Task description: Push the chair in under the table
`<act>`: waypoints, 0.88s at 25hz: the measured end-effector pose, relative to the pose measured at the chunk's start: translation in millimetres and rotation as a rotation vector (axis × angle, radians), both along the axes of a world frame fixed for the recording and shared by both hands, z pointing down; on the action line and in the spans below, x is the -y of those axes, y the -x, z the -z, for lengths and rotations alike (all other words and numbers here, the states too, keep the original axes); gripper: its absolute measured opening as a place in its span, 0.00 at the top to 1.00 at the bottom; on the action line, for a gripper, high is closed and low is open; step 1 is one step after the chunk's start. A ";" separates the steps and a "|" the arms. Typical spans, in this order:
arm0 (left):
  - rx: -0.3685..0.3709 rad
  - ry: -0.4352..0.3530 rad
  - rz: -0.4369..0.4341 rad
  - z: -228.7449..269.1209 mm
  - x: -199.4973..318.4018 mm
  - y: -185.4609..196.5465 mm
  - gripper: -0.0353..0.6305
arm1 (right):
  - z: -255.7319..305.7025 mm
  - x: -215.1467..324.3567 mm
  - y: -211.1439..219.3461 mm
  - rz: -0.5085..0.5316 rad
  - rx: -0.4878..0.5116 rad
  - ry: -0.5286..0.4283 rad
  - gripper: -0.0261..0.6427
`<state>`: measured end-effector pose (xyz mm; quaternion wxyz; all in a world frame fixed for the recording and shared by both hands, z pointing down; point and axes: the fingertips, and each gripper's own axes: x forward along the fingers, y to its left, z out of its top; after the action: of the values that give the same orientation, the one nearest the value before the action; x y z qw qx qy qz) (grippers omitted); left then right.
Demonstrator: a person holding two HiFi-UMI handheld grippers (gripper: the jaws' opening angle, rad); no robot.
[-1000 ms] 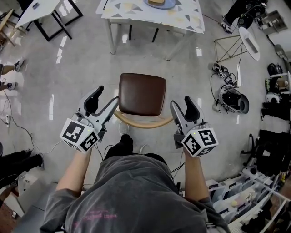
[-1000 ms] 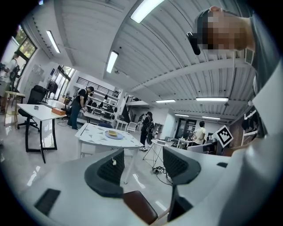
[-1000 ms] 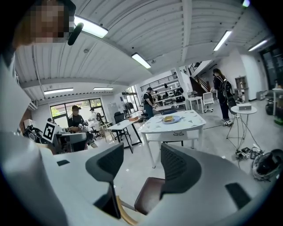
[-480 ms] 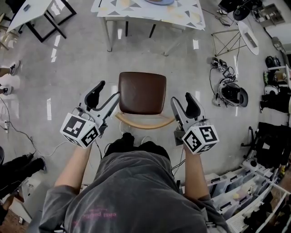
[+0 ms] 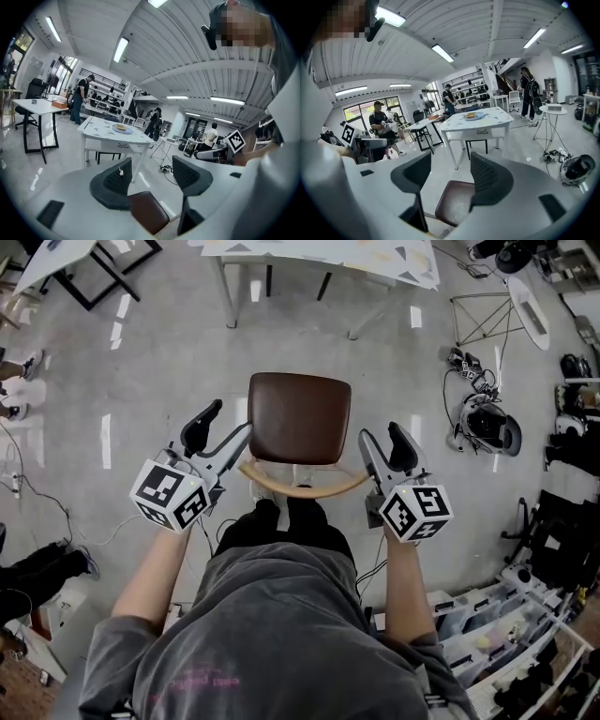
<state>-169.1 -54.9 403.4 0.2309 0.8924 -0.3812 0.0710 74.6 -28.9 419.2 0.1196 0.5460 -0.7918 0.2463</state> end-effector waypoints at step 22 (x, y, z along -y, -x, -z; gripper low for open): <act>0.254 0.355 -0.048 -188.2 -6.2 -41.2 0.53 | -190.1 19.5 -44.8 0.168 -0.064 0.361 0.59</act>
<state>-127.9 -48.7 591.5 0.3327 0.8305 -0.3675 0.2542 119.4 -48.4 609.3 0.2609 0.4551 -0.7734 0.3558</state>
